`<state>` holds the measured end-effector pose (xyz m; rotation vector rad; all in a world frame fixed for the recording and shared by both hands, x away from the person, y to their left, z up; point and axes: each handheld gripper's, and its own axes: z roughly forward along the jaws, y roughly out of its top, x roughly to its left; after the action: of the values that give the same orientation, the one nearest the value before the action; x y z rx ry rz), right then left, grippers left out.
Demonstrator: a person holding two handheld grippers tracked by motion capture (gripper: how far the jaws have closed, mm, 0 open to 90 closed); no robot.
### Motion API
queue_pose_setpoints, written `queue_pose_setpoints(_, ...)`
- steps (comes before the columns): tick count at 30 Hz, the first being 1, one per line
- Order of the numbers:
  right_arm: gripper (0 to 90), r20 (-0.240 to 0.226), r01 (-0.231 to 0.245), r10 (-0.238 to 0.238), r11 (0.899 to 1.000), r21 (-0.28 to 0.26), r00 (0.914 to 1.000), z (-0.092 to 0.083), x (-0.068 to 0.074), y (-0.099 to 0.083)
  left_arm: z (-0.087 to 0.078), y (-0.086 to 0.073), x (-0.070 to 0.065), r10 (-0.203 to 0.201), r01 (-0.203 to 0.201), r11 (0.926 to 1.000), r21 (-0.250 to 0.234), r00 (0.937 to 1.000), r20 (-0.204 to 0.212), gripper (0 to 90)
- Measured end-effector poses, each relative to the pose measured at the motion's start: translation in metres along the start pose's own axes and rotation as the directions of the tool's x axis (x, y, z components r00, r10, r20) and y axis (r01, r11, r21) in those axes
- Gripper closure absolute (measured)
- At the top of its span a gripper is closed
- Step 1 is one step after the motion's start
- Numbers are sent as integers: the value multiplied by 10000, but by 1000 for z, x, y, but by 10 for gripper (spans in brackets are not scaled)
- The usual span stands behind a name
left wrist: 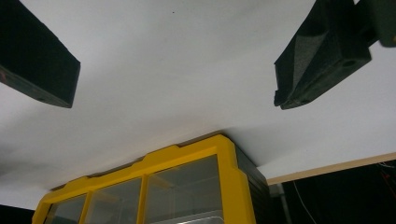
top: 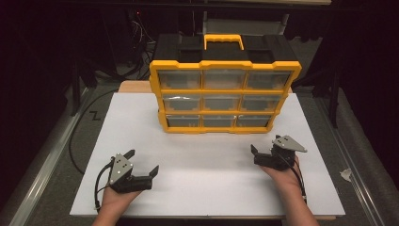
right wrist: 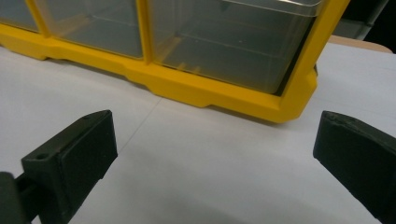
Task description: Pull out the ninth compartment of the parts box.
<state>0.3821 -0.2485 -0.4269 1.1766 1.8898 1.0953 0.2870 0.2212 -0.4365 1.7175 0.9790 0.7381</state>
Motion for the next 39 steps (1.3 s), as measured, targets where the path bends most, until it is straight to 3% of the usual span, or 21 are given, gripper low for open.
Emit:
queue_pose_setpoints(4,10,173,-1,1,10000,-15,9998,5,-1,3,0,0,0,69,-69,10000,16,10000,-49,7)
queue_pose_setpoints(7,10,292,195,-192,9998,-91,9994,11,0,5,1,0,1,-195,197,9998,-84,9996,223,6)
queue_pose_setpoints(10,10,408,523,-519,9986,-92,9978,14,3,6,1,0,1,-162,165,9998,-141,9997,170,7)
queue_pose_setpoints(16,10,411,858,-852,9962,-151,9955,8,5,7,2,-1,-1,47,-48,10000,-36,9999,-118,6)
queue_pose_setpoints(21,9,536,861,-852,9962,-151,9949,0,3,7,0,-2,0,-124,120,9997,-224,9998,-168,2)
queue_pose_setpoints(24,9,616,933,-925,9956,-109,9938,-3,1,6,0,-3,0,-29,20,9994,-331,9997,-254,2)
queue_pose_setpoints(30,9,838,1163,-1169,9931,126,9896,-6,1,2,1,-3,3,-261,256,9993,-256,9995,-193,2)
queue_pose_setpoints(36,9,949,1578,-1595,9871,256,9826,-9,2,0,0,-2,-1,-37,32,9992,-394,9999,-131,2)
queue_pose_setpoints(39,9,1094,2055,-2087,9778,399,9718,-11,2,-2,0,-2,-2,44,-49,9996,-286,9998,-180,2)
